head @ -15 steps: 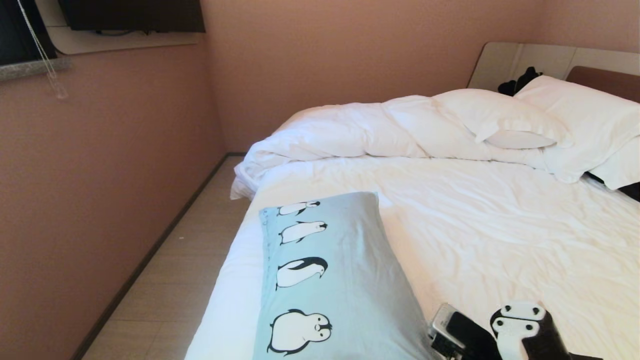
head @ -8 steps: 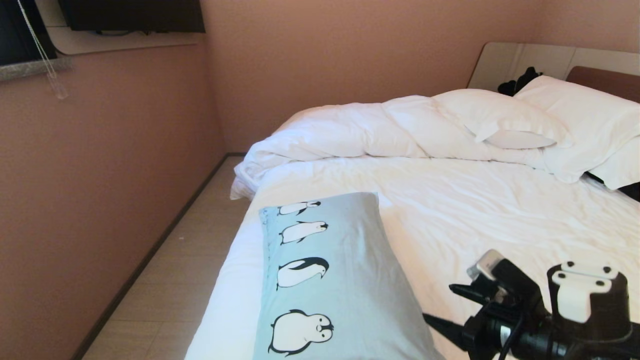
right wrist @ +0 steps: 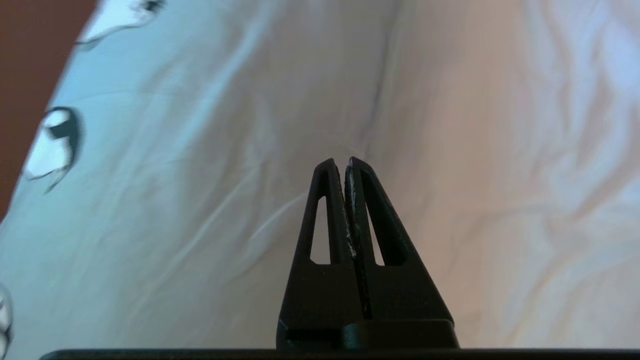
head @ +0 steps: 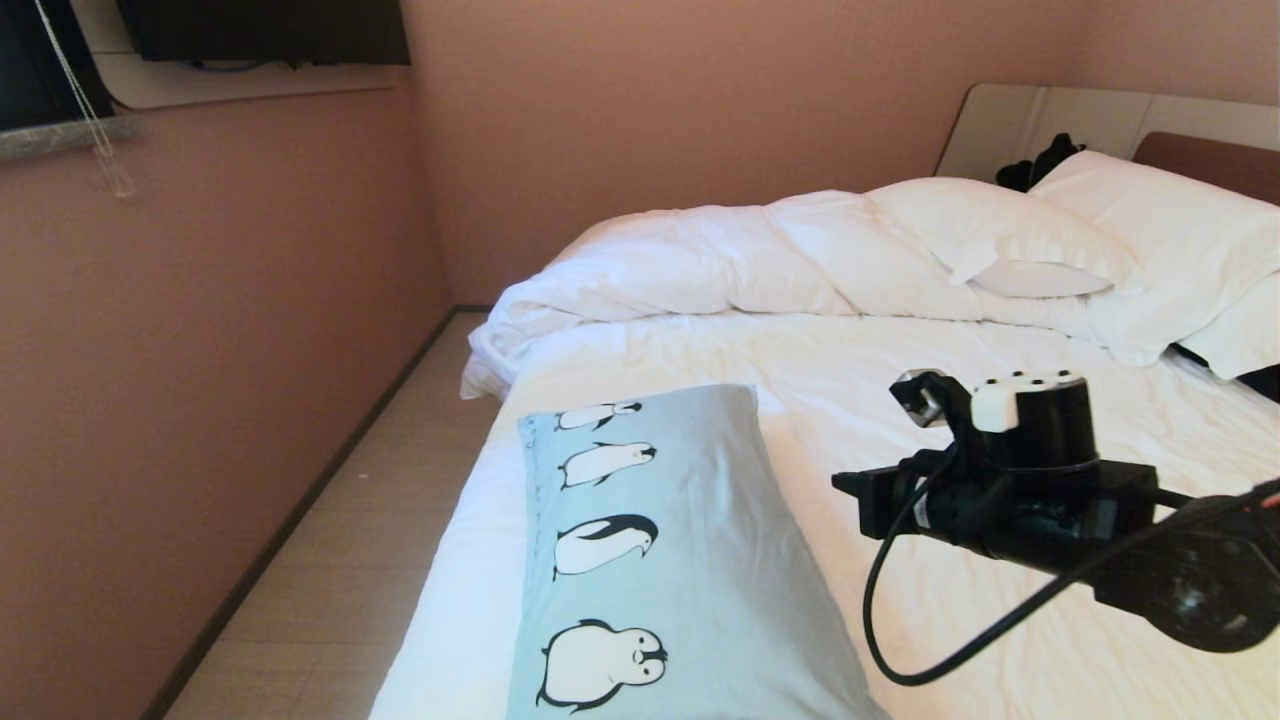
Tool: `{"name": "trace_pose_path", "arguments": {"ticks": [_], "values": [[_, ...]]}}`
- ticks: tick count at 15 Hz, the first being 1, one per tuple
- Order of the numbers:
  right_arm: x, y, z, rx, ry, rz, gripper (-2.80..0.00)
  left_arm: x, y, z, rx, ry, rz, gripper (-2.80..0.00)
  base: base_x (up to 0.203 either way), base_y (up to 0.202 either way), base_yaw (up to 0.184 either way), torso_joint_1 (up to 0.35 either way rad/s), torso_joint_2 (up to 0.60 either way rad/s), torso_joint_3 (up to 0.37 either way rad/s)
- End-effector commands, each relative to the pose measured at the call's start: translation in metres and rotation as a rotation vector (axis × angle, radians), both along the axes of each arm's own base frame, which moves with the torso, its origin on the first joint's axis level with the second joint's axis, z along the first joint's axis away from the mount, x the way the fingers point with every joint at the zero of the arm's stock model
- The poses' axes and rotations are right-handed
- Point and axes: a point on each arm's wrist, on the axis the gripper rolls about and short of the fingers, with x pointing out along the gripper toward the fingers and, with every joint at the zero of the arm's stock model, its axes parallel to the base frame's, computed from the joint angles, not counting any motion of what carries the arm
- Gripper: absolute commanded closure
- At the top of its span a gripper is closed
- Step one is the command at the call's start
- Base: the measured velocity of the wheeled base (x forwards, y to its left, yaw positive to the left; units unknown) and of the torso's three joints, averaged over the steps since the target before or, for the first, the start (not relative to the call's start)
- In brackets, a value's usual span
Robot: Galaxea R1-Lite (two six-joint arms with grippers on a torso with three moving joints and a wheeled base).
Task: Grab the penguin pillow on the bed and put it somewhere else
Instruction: Pick up the pillow
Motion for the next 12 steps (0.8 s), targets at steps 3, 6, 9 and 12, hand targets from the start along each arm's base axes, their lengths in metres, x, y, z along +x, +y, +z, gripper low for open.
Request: {"name": "trace_pose_path", "arguments": {"ticks": [3, 6, 9, 12], "values": [[0.029, -0.002, -0.053, 0.055, 0.305, -0.159, 0.0, 0.0, 0.0, -0.001, -0.001, 0.002, 0.001, 0.0, 0.0, 0.0, 0.0, 0.0, 0.0, 0.0], [0.038, -0.01, -0.069, 0.039, 0.345, -0.194, 0.0, 0.0, 0.0, -0.001, -0.001, 0.004, 0.001, 0.0, 0.0, 0.0, 0.0, 0.0, 0.0, 0.0], [0.047, -0.01, -0.08, 0.035, 0.359, -0.205, 0.0, 0.0, 0.0, -0.001, -0.001, 0.002, 0.001, 0.0, 0.0, 0.0, 0.0, 0.0, 0.0, 0.0], [0.054, -0.008, -0.078, 0.041, 0.342, -0.201, 0.0, 0.0, 0.0, -0.001, -0.001, 0.002, 0.0, 0.0, 0.0, 0.0, 0.0, 0.0, 0.0, 0.0]]}}
